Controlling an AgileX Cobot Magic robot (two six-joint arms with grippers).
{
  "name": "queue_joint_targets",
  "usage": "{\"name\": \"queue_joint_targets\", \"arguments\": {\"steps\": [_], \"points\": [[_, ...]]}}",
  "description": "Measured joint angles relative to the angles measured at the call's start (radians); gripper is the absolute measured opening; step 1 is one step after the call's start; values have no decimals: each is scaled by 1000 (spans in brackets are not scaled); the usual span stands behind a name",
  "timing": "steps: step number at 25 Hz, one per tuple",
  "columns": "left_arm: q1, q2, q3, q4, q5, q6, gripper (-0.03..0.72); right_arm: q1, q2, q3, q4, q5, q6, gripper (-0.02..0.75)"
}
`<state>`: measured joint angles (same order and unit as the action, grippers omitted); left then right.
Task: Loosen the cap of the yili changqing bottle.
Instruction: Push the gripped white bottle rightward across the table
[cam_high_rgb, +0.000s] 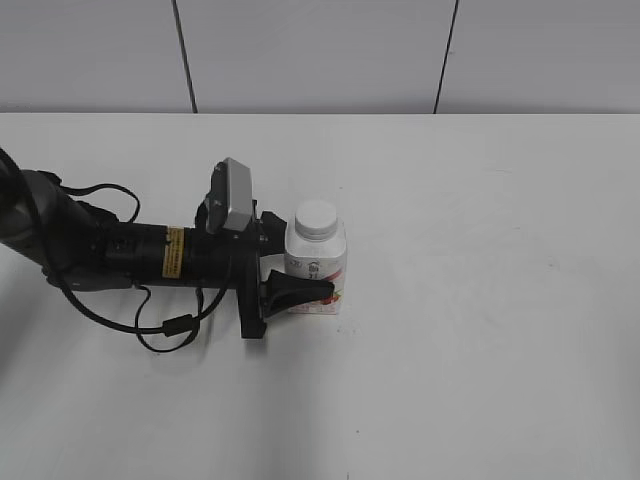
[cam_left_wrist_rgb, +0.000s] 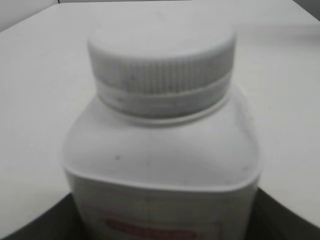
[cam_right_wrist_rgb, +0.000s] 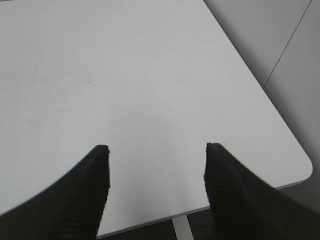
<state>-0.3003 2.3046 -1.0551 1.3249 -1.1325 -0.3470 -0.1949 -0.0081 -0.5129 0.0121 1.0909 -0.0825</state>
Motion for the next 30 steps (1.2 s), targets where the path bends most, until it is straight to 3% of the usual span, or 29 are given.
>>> {"name": "queue_joint_targets", "arguments": {"steps": [3,8,25,30], "points": [[0,0,0,1,0,0,421,0,8,-5,24,-10,18,480],[0,1,0,6,-8,0,421,0,136,-15,182,-27,24,480],[0,2,0,-5,-11,0,421,3,911,-365,300,37,4,469],[0,2,0,-6,-9,0,421,114,1041,-419,282,-21,11,469]]}}
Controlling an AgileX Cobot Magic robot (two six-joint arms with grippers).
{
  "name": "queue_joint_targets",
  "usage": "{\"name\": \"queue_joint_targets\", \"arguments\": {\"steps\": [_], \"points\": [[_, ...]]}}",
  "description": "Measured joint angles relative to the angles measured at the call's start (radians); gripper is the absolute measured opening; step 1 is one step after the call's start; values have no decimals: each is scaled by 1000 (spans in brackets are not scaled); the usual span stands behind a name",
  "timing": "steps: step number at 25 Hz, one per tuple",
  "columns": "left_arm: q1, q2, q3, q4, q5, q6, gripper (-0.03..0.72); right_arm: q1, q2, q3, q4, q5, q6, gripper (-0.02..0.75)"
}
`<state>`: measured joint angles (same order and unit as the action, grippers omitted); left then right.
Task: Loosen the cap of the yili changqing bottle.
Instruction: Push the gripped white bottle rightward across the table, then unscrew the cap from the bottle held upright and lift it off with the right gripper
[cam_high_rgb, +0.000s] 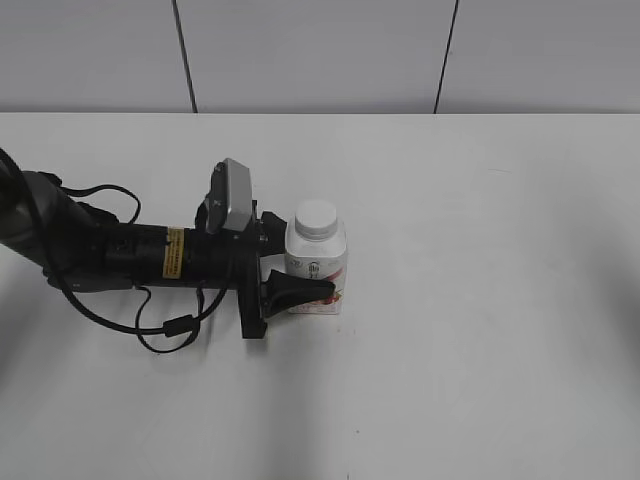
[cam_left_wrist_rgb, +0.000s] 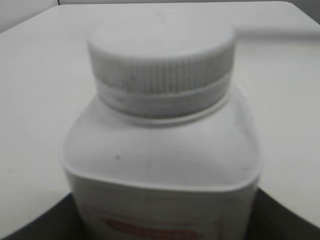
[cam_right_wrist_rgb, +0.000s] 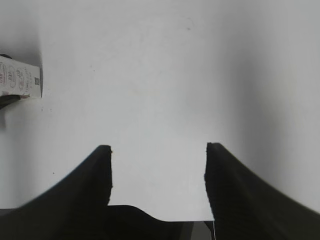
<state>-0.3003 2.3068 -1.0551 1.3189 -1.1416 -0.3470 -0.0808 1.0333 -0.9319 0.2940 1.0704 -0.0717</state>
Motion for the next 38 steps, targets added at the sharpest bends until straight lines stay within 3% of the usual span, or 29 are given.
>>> {"name": "queue_joint_targets", "arguments": {"steps": [7,19,32,38], "points": [[0,0,0,0,0,0,421,196,228,-114,-62,-27,175,469],[0,0,0,0,5,0,421,453,599,-494,-74,73,371,468],[-5,0,0,0,11,0,421,636,925,-846,-72,139,481,468],[-5,0,0,-1,13,0,421,683,1005,-910,-71,142,493,468]]}}
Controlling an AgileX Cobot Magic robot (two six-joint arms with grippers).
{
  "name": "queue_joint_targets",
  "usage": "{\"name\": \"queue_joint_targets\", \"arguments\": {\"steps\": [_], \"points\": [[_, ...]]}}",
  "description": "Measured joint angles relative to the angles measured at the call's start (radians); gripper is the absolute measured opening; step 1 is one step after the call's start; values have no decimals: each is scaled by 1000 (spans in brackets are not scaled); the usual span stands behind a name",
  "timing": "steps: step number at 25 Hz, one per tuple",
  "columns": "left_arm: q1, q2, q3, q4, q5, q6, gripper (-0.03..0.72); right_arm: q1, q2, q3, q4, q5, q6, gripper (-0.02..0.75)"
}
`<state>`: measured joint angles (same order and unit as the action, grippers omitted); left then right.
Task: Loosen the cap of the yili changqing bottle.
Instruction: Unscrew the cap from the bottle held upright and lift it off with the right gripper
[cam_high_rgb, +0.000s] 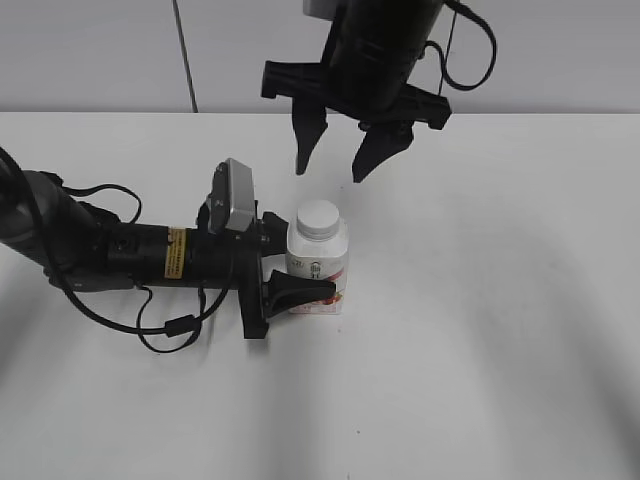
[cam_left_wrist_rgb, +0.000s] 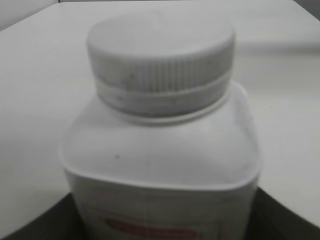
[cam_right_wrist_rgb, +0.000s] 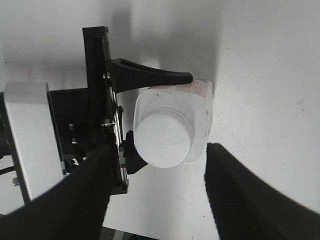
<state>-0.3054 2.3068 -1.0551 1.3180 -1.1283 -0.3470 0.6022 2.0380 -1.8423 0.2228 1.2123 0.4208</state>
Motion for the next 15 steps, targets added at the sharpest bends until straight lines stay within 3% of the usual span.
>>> {"name": "queue_joint_targets", "arguments": {"steps": [15], "points": [[-1,0,0,0,2,0,421,23,51,-8,2,1,13,468]]}}
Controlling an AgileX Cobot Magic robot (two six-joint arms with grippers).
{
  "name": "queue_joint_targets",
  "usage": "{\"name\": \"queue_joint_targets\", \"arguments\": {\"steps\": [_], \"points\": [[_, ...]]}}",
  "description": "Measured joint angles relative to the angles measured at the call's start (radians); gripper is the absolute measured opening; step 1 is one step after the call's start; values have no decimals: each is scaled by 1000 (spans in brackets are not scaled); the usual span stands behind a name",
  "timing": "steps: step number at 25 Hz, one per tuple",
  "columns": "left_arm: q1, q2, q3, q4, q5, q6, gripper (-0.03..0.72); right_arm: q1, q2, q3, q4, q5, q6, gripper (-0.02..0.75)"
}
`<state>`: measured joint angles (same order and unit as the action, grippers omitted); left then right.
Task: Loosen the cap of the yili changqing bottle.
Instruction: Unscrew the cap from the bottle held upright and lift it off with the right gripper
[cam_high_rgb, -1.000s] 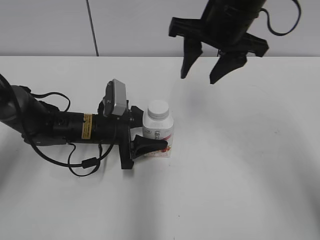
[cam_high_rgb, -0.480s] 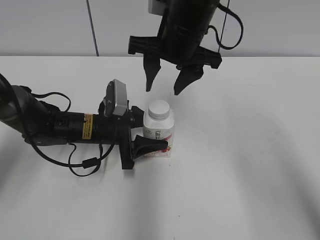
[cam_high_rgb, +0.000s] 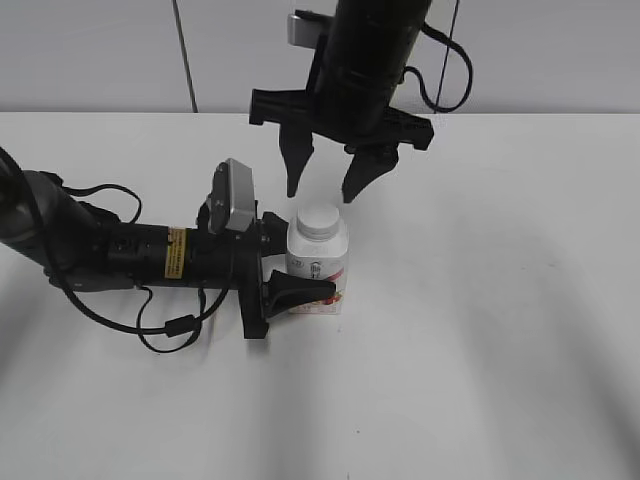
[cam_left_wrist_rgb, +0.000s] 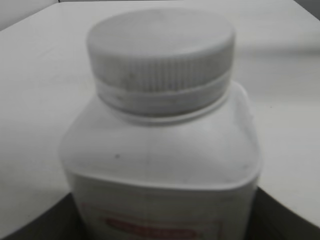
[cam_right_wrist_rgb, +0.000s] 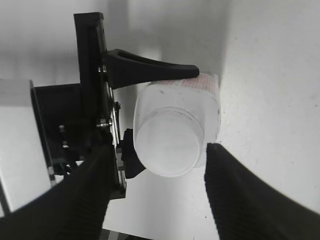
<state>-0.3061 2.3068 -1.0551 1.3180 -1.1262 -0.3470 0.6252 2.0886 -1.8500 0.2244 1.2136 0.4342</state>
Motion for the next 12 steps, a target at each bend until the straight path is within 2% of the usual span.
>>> {"name": "queue_joint_targets", "arguments": {"steps": [12], "points": [[0,0,0,0,4,0,421,9,66,-1,-1,2,1,463]]}}
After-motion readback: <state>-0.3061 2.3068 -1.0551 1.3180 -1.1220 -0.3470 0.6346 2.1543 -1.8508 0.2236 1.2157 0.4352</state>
